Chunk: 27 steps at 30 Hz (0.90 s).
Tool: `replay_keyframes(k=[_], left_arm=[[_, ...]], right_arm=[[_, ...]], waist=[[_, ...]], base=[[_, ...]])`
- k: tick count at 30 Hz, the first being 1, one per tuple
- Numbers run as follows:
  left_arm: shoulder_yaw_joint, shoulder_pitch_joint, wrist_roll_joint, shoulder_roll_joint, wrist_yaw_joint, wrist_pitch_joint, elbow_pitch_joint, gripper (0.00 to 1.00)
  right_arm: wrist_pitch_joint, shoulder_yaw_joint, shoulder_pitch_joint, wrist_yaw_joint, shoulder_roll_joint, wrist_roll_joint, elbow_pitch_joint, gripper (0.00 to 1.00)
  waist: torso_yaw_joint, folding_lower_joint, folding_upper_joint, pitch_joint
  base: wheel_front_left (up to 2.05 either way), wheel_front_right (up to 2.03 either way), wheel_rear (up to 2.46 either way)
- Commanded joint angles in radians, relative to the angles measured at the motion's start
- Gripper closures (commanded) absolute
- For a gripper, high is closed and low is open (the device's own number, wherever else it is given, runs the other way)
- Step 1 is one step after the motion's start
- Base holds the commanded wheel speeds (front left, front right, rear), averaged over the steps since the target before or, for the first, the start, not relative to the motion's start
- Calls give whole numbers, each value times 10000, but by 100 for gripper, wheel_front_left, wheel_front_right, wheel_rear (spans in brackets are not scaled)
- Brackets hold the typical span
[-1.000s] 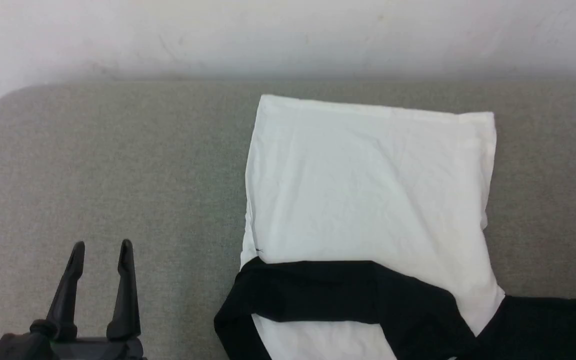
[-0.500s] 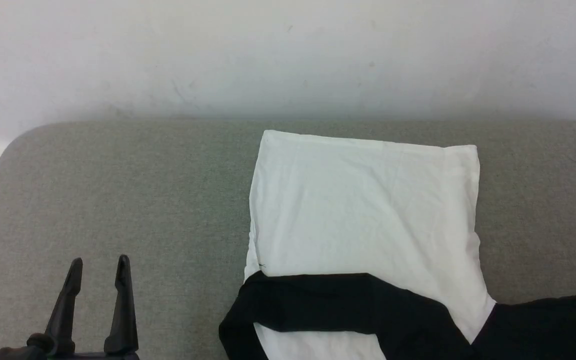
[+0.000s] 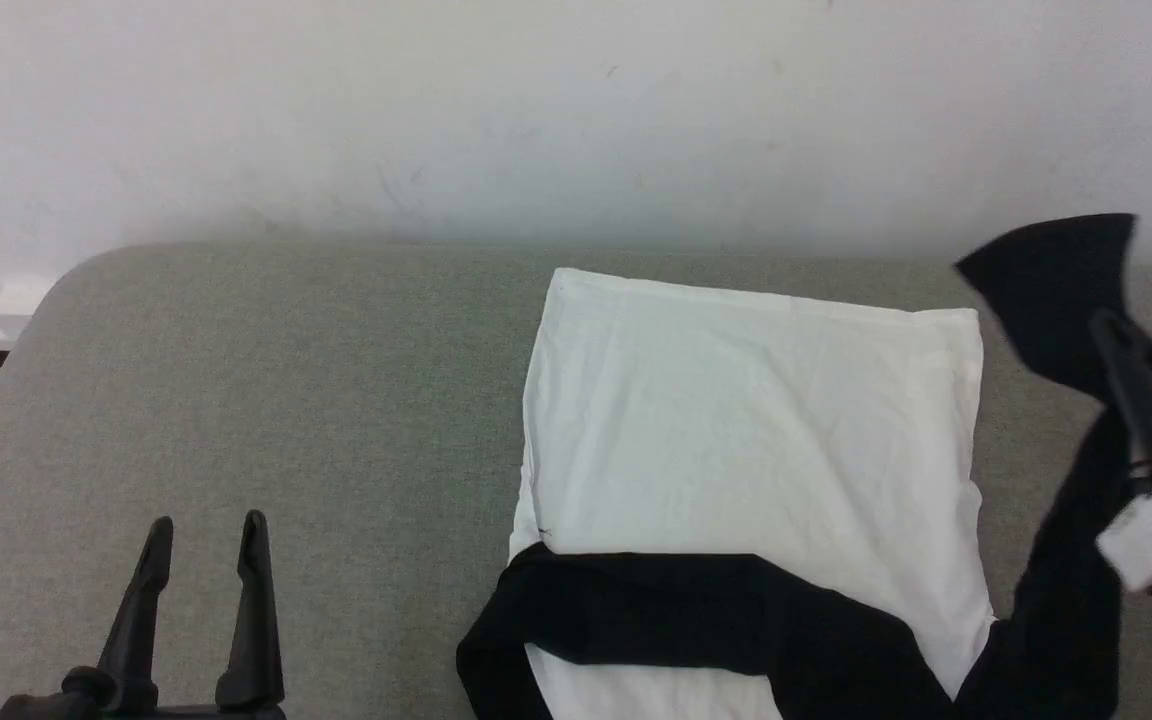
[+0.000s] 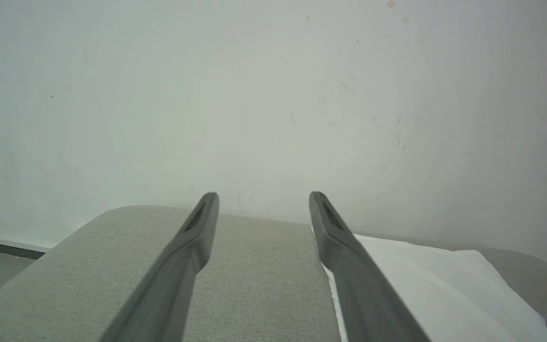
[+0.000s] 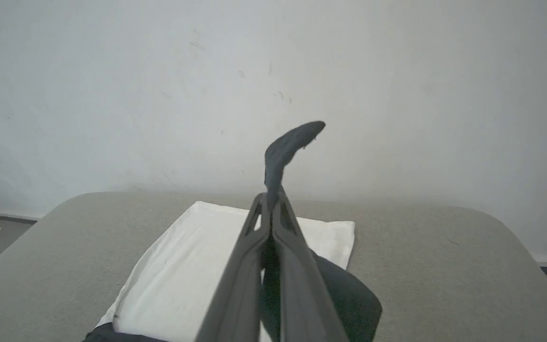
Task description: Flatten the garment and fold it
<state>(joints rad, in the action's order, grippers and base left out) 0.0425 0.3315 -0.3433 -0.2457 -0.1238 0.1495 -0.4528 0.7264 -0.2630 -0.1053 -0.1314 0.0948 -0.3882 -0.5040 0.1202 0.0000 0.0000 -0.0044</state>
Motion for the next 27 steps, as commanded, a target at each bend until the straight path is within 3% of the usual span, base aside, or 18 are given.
replay_keyframes(k=[1, 7, 12, 27], left_arm=[[35, 91, -34, 3, -41, -29, -38, 0], [109, 51, -78, 42, -38, 32, -29, 0], [216, -118, -127, 75, 14, 91, 78, 0], [751, -686, -168, 134, 259, 93, 678, 0]], right_arm=[[93, 582, -157, 7, -78, 2, -104, 100], [236, 3107, -111, 7, -210, 22, 277, 100], [-445, 4747, 26, 7, -207, 215, 1405, 100], [-3581, 7676, -336, 7, -438, 1396, 7564, 100]], waist=[[71, 0, 0, -31], [283, 0, 0, 148], [557, 0, 0, 396], [1739, 0, 0, 612]], base=[[0, 0, 0], [0, 0, 0], [0, 0, 0], [0, 0, 0]])
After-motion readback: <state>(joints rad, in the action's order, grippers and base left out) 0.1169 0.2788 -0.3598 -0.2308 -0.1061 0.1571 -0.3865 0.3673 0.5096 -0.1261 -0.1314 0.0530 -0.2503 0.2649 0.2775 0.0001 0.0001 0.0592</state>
